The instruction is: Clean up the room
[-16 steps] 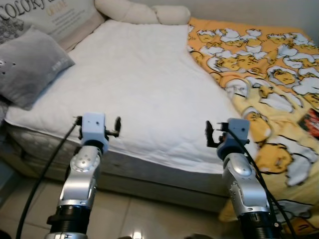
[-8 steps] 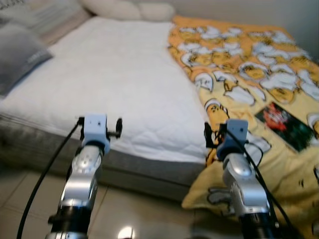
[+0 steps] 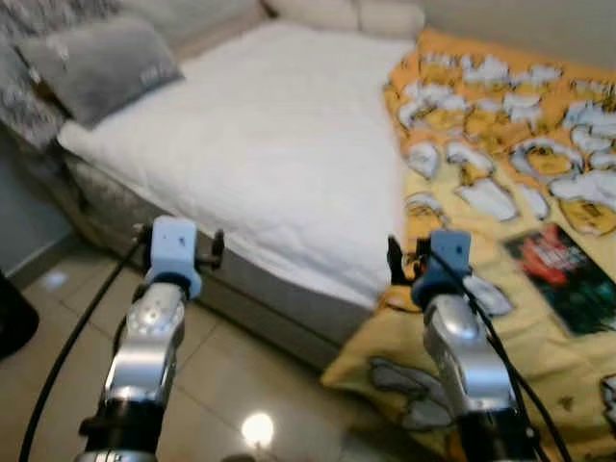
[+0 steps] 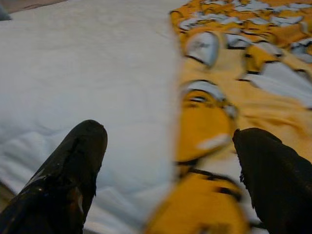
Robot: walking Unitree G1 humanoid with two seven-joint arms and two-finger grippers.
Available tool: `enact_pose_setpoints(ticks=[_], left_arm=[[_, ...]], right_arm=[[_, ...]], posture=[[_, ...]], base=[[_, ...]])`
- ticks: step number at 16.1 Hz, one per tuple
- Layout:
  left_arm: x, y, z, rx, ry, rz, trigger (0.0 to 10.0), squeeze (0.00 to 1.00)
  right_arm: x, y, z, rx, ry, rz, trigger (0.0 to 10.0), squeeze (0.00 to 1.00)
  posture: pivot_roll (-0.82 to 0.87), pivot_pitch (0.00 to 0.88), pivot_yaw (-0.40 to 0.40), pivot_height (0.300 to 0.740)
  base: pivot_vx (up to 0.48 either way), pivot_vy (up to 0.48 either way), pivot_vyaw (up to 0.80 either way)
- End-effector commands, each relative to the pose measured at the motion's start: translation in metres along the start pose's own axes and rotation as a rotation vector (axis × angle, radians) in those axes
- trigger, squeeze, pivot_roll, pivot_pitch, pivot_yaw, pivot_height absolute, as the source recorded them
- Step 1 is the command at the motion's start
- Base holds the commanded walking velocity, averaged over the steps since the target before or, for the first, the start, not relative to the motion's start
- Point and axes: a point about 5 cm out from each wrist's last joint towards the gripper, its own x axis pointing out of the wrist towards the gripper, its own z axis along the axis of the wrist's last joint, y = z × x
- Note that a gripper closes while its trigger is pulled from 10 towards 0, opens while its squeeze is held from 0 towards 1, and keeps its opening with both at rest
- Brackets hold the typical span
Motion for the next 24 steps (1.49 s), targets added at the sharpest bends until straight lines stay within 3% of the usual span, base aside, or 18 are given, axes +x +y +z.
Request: enact_pose_setpoints(ticks=[1, 7, 16, 18, 21, 22, 23, 24], left_arm=[[0.002, -0.011, 0.004, 0.004, -0.011, -0.036, 10.0, 0.93], [0.001, -0.012, 0.002, 0.022, -0.008, -0.043, 10.0, 0.93], [0.000, -0.012, 0.000, 0.047, -0.009, -0.048, 10.0, 0.94], [0.000, -0.012, 0.000, 0.050, -0.010, -0.048, 10.0, 0.93], [0.001, -0.011, 0.000, 0.061, -0.013, -0.042, 10.0, 0.93], [0.002, -0.010, -0.001, 0.059, 0.001, -0.036, 10.0, 0.93], [0.002, -0.010, -0.003, 0.071, 0.006, -0.048, 10.0, 0.91], [0.001, -0.013, -0.003, 0.080, -0.004, -0.073, 10.0, 0.89]], right_arm=[[0.000, -0.011, -0.002, -0.010, 0.014, -0.035, 10.0, 1.00], [0.000, -0.008, -0.004, -0.019, 0.020, -0.013, 10.0, 1.00], [-0.003, 0.006, -0.008, -0.055, 0.037, 0.091, 10.0, 1.00], [-0.004, 0.007, -0.010, -0.035, 0.043, 0.092, 10.0, 0.99], [-0.005, 0.008, -0.008, -0.043, 0.034, 0.113, 10.0, 0.76], [-0.004, 0.008, -0.008, -0.042, 0.032, 0.118, 10.0, 0.44], [-0.005, 0.009, -0.008, -0.041, 0.024, 0.123, 10.0, 0.00], [-0.005, 0.009, -0.007, -0.033, 0.020, 0.123, 10.0, 0.00]], posture=[[0.01, 0.000, 0.032, 0.740], [0.01, 0.000, 0.033, 0.740], [0.01, 0.000, 0.033, 0.740], [0.01, 0.000, 0.033, 0.740], [0.01, 0.000, 0.034, 0.740], [0.01, 0.000, 0.034, 0.740], [0.01, 0.000, 0.034, 0.740], [0.01, 0.000, 0.035, 0.740]], base=[[0.000, -0.480, 0.00], [0.000, -0.480, 0.00], [0.000, -0.480, 0.80], [0.000, -0.480, 0.00], [0.000, -0.480, 0.00], [0.000, 0.000, 0.00], [0.000, 0.000, 0.00], [0.000, 0.000, 0.00]])
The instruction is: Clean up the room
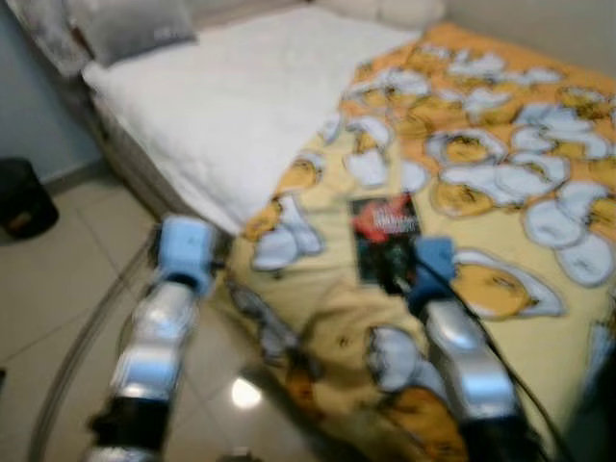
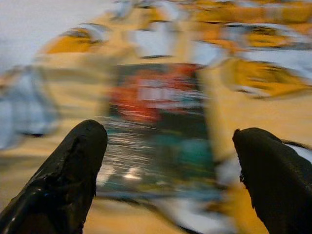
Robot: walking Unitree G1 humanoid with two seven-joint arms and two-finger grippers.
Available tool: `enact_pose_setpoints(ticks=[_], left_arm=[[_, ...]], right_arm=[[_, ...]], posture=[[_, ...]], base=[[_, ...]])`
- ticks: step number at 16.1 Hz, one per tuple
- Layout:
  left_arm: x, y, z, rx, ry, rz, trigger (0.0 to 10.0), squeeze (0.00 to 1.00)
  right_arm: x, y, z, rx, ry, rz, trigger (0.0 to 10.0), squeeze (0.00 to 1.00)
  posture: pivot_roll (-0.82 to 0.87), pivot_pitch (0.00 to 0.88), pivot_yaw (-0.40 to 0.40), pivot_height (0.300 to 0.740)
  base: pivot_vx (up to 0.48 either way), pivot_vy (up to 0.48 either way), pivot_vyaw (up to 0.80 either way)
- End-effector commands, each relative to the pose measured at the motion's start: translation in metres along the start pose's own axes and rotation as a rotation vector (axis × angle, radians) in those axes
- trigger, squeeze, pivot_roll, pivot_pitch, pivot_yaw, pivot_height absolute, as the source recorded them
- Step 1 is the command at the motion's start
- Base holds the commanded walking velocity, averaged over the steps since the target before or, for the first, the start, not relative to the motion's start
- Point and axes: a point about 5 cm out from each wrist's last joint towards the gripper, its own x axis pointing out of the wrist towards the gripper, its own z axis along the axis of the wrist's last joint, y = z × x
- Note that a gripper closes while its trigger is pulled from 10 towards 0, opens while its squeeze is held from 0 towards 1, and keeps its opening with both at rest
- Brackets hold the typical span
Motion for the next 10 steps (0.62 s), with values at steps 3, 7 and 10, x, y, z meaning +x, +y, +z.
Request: enact_pose_setpoints(ticks=[3, 7, 10], left_arm=[[-0.003, 0.003, 0.003, 0.015, -0.036, -0.038, 10.0, 0.90], [-0.007, -0.004, -0.002, -0.014, -0.027, -0.110, 10.0, 0.91], [-0.009, -0.004, -0.005, -0.016, -0.015, -0.139, 10.0, 0.92]], right_arm=[[0.002, 0.006, 0.007, 0.044, -0.034, 0.003, 10.0, 0.00], [0.002, 0.005, 0.008, 0.020, -0.033, -0.002, 10.0, 0.00], [0.003, 0.008, 0.004, 0.006, -0.001, 0.018, 10.0, 0.00]], posture=[[0.01, 0.000, 0.035, 0.740], [0.01, 0.000, 0.034, 0.740], [0.01, 0.000, 0.035, 0.740]], base=[[0.000, 0.000, 0.00], [0.000, 0.000, 0.00], [0.000, 0.000, 0.00]])
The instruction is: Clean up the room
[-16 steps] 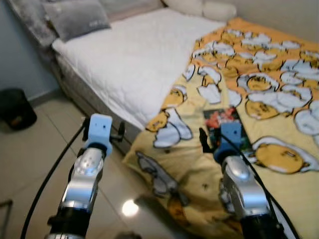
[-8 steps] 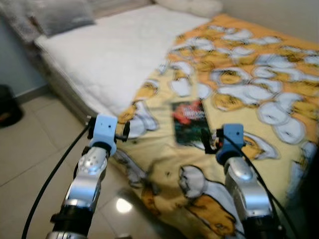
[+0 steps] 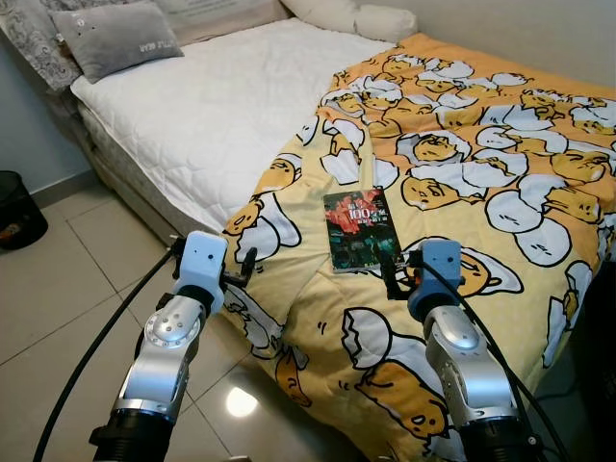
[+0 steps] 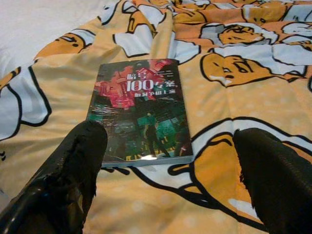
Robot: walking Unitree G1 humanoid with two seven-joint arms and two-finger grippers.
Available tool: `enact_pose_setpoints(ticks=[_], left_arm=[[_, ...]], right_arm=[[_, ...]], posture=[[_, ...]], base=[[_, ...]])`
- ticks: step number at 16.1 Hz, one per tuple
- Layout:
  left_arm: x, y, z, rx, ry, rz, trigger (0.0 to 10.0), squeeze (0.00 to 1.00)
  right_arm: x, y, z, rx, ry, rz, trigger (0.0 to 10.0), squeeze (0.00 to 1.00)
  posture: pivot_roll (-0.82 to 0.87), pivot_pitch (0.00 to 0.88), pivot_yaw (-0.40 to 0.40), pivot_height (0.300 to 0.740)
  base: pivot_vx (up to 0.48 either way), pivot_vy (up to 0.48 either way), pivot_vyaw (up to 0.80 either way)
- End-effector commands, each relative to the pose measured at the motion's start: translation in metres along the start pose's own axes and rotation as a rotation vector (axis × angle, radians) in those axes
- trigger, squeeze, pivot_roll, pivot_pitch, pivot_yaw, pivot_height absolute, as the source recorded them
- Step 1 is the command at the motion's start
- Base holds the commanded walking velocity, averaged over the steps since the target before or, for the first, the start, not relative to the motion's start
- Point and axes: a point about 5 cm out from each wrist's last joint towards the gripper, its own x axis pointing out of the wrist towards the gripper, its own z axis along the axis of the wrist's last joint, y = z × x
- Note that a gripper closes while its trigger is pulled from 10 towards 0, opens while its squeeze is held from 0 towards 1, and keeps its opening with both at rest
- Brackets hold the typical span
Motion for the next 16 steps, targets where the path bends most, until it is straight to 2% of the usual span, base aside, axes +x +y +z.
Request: enact_pose_setpoints(ticks=[1, 3, 8, 10, 13, 16], left_arm=[[0.0001, -0.0002, 0.0046, 0.005, -0.017, -0.018, 10.0, 0.93], [-0.0001, -0.0003, 0.0053, 0.002, -0.019, -0.026, 10.0, 0.92], [-0.0002, -0.0011, 0.0063, 0.003, -0.021, -0.044, 10.0, 0.93], [0.0002, -0.0004, 0.0064, 0.019, -0.019, -0.032, 10.0, 0.91], [0.0007, -0.0012, 0.0054, 0.042, -0.012, -0.027, 10.0, 0.84], [0.0002, -0.0047, 0.0040, 0.054, -0.007, -0.050, 10.0, 0.83]], right_arm=[[0.0020, 0.0032, 0.0069, -0.035, -0.018, 0.031, 10.0, 0.00], [0.0015, 0.0062, 0.0100, -0.068, -0.038, 0.057, 10.0, 0.00], [0.0016, 0.0068, 0.0100, -0.065, -0.039, 0.054, 10.0, 0.00], [0.0023, 0.0044, 0.0083, -0.027, -0.029, 0.030, 10.0, 0.00], [0.0026, 0.0041, 0.0080, -0.032, -0.026, 0.033, 10.0, 0.00], [0.0027, 0.0045, 0.0079, -0.031, -0.026, 0.033, 10.0, 0.00]], posture=[[0.01, 0.000, 0.035, 0.740], [0.01, 0.000, 0.035, 0.740], [0.01, 0.000, 0.037, 0.740], [0.01, 0.000, 0.037, 0.740], [0.01, 0.000, 0.037, 0.740], [0.01, 0.000, 0.037, 0.740]], base=[[0.247, 0.000, 0.00], [0.294, 0.000, 0.80], [0.329, 0.000, 0.80], [0.171, 0.000, 0.00], [0.000, 0.000, 0.00], [0.000, 0.000, 0.00]])
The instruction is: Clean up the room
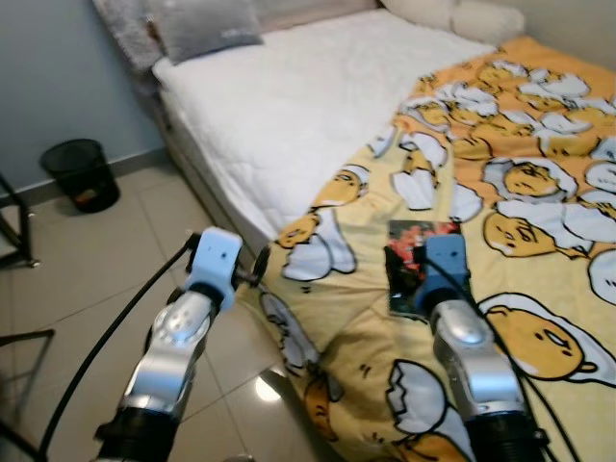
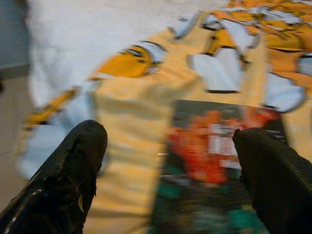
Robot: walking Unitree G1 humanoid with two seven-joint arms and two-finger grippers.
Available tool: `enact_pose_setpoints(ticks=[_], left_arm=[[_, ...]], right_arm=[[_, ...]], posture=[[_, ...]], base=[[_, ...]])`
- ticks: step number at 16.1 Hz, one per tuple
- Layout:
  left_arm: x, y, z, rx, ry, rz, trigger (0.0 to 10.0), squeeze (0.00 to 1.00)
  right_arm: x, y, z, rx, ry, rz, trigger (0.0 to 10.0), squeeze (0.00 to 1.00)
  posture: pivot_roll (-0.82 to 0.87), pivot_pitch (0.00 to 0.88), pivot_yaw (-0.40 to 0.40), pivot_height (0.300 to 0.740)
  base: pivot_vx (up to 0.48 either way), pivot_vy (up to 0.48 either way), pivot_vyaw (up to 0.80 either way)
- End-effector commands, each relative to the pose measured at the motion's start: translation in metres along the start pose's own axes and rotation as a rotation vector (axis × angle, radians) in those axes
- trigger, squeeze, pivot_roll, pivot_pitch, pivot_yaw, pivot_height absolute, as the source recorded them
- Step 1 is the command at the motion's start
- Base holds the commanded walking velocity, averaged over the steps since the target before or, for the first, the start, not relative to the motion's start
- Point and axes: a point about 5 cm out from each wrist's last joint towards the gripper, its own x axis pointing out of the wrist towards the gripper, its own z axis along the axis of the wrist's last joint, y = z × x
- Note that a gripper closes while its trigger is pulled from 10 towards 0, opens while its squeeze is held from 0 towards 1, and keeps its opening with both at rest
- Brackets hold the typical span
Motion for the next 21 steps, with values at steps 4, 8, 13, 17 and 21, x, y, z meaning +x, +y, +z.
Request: enact_pose_setpoints(ticks=[4, 8, 13, 17, 21], left_arm=[[0.000, -0.002, 0.000, 0.013, 0.009, -0.037, 10.0, 0.83], [-0.004, -0.007, 0.001, 0.017, 0.002, -0.112, 10.0, 0.84], [-0.010, -0.007, 0.002, -0.011, -0.013, -0.191, 10.0, 0.84], [-0.018, -0.016, 0.016, -0.015, -0.057, -0.489, 10.0, 0.84], [-0.025, -0.020, 0.023, -0.020, -0.044, -0.670, 10.0, 0.83]], right_arm=[[0.000, 0.002, 0.000, 0.037, 0.012, -0.002, 10.0, 0.00], [0.000, -0.006, -0.002, 0.098, 0.022, -0.046, 10.0, 1.00], [0.000, -0.024, -0.010, 0.118, 0.079, -0.142, 10.0, 1.00], [0.018, -0.067, -0.012, 0.218, 0.111, -0.222, 10.0, 0.00], [0.027, -0.098, -0.016, 0.327, 0.159, -0.247, 10.0, 0.00]], posture=[[0.01, 0.000, 0.037, 0.740], [0.01, 0.000, 0.035, 0.740], [0.02, 0.000, 0.032, 0.740], [0.03, 0.000, 0.031, 0.740], [0.04, 0.000, 0.042, 0.740]], base=[[0.000, 0.000, 0.00], [0.000, 0.000, 0.00], [0.000, 0.000, 0.00], [0.000, 0.000, 0.00], [0.000, 0.000, 0.00]])
